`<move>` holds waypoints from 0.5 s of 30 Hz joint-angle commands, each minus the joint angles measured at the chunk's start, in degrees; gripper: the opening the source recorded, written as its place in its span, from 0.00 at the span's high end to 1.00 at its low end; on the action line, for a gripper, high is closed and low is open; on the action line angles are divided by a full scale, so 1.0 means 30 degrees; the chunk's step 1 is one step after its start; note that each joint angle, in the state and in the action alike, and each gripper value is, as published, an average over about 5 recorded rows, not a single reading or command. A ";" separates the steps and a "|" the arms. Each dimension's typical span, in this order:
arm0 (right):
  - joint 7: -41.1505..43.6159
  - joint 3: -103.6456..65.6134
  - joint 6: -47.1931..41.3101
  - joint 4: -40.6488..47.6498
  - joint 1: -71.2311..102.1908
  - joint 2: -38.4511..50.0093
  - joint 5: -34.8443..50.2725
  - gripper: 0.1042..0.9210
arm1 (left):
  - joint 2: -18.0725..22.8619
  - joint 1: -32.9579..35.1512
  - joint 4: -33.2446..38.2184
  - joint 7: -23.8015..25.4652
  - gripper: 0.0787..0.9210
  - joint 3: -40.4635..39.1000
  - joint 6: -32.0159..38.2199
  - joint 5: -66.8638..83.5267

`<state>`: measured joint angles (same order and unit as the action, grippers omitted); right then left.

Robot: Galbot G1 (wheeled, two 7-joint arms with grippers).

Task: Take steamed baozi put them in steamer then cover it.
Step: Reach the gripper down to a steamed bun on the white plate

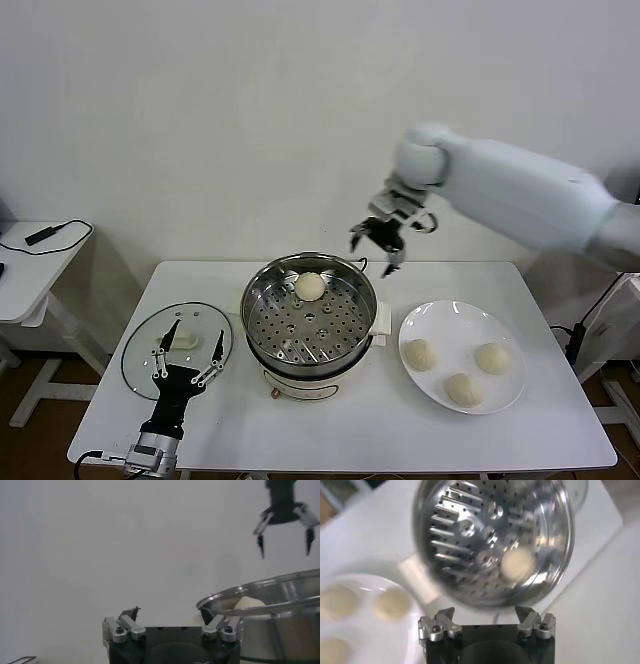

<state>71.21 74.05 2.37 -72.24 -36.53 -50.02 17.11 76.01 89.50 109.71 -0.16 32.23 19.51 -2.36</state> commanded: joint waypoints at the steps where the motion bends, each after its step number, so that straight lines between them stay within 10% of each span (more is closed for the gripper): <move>1: -0.1686 0.3680 -0.3330 -0.1716 0.0227 0.4692 0.3372 0.12 | -0.0025 -0.0044 -0.0042 -0.0005 0.12 -0.0061 -0.0089 -0.0009; 15: -0.4441 0.2217 -0.4048 0.0132 0.5166 0.2950 0.2837 0.12 | 0.0021 -0.0098 -0.0158 -0.0037 0.12 -0.0073 -0.0035 -0.0032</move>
<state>62.51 80.02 -6.88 -73.14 -27.59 -41.85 23.51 76.09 89.21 109.25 -0.27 32.05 19.38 -2.43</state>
